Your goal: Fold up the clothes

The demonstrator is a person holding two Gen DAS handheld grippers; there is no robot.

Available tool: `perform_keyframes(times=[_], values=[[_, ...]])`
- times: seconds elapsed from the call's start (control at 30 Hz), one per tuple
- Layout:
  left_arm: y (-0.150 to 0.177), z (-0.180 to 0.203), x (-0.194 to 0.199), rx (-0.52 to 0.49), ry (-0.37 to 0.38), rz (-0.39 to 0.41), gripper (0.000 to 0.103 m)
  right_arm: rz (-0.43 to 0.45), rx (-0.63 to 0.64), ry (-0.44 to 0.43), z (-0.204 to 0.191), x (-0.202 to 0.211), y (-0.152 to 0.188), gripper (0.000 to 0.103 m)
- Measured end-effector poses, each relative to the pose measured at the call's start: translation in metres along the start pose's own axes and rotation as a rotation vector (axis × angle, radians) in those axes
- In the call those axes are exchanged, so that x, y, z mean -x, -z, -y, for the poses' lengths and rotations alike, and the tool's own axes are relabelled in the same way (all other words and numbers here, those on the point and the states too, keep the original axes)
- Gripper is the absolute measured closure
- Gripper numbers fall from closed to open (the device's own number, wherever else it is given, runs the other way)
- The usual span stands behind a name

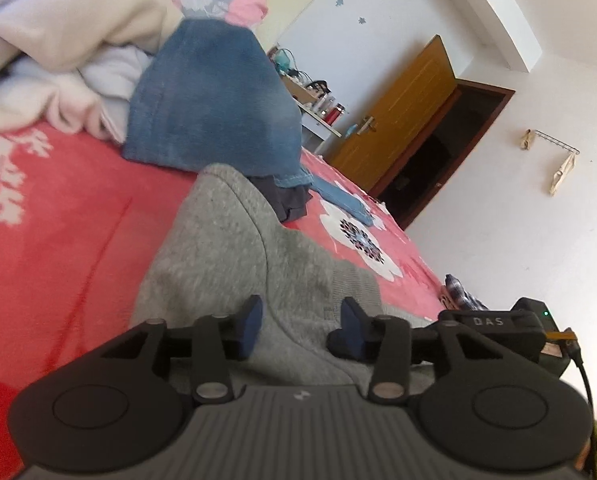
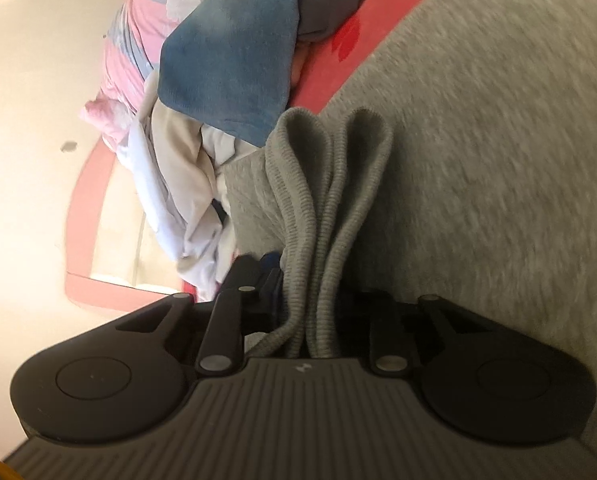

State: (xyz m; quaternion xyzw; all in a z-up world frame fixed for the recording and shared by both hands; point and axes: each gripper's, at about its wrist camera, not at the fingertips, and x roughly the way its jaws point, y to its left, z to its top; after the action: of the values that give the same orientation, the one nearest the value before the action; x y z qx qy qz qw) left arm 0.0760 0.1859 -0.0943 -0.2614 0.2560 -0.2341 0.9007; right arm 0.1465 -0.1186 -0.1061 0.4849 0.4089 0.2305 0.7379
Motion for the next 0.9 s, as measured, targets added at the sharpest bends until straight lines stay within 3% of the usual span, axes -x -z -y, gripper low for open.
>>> perform_keyframes(times=[0.17,0.37,0.7,0.9], values=[[-0.011,0.015,0.024,-0.033,-0.062,-0.008,0.048,0.025,0.097,0.015,-0.012,0.025,-0.010,0.083],[-0.019,0.046,0.011,-0.083,-0.131,-0.117,0.048,0.104,0.146,0.034,-0.005,0.109,-0.046,0.083],[-0.006,0.122,-0.060,-0.168,-0.159,-0.347,0.047,0.357,0.272,0.160,0.042,0.323,-0.084,0.083],[0.007,0.159,-0.119,-0.140,-0.098,-0.448,0.047,0.396,0.300,0.184,0.086,0.394,-0.110,0.083]])
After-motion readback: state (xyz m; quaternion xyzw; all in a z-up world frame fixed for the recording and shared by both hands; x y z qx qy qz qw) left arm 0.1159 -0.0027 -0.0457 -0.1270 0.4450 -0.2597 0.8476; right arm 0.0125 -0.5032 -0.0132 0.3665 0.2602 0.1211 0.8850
